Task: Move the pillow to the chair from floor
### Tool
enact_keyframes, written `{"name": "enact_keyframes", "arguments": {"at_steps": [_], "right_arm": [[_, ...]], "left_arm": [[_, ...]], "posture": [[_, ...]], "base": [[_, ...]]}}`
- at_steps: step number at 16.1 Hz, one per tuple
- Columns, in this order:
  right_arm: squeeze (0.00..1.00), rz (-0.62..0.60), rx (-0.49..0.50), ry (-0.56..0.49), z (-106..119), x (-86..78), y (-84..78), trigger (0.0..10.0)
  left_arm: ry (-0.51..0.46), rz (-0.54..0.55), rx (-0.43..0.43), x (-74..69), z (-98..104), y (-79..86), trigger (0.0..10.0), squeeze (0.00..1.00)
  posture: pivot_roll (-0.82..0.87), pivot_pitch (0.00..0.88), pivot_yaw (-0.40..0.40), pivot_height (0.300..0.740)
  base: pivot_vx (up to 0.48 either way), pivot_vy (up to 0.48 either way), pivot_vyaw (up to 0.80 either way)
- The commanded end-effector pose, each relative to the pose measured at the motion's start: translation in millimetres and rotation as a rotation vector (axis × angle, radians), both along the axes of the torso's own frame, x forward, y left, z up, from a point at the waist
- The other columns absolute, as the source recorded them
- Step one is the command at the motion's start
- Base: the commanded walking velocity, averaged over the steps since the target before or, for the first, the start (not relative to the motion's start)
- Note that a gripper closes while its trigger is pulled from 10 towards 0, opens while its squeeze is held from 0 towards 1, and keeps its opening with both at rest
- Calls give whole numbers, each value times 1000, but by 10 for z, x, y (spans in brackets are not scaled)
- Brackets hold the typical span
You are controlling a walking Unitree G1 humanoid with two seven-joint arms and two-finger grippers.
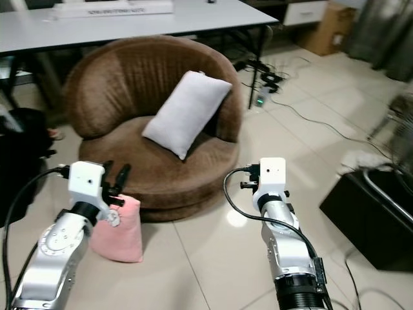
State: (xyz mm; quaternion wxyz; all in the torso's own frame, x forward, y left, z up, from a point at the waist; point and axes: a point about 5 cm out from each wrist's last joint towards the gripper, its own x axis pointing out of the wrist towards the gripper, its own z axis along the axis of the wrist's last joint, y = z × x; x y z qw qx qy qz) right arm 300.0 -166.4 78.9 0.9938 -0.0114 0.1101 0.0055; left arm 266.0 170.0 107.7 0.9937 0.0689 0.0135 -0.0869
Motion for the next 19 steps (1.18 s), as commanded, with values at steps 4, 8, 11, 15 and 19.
{"name": "enact_keyframes", "arguments": {"at_steps": [4,8,11,15,19], "right_arm": [[0,-13,13,-18,29,19,-42,10000],[0,-26,21,-18,34,17,-77,10000],[0,-28,21,-21,43,19,-96,10000],[0,-31,22,-24,49,39,-96,10000],[0,-21,27,-28,54,59,-67,10000]], "left_arm": [[-27,-2,-8,32,49,-1,10000,0],[-26,4,-6,18,45,26,10000,0],[-26,10,-6,25,42,50,10000,0],[-28,17,-3,41,47,76,10000,0],[-32,16,3,49,60,95,10000,0]], "posture": [[40,0,28,740],[38,0,27,740],[34,0,26,740],[38,0,28,740],[45,0,25,740]], "base": [[0,345,-570],[0,348,-569],[0,346,-563],[0,348,-556],[0,352,-514]]}}
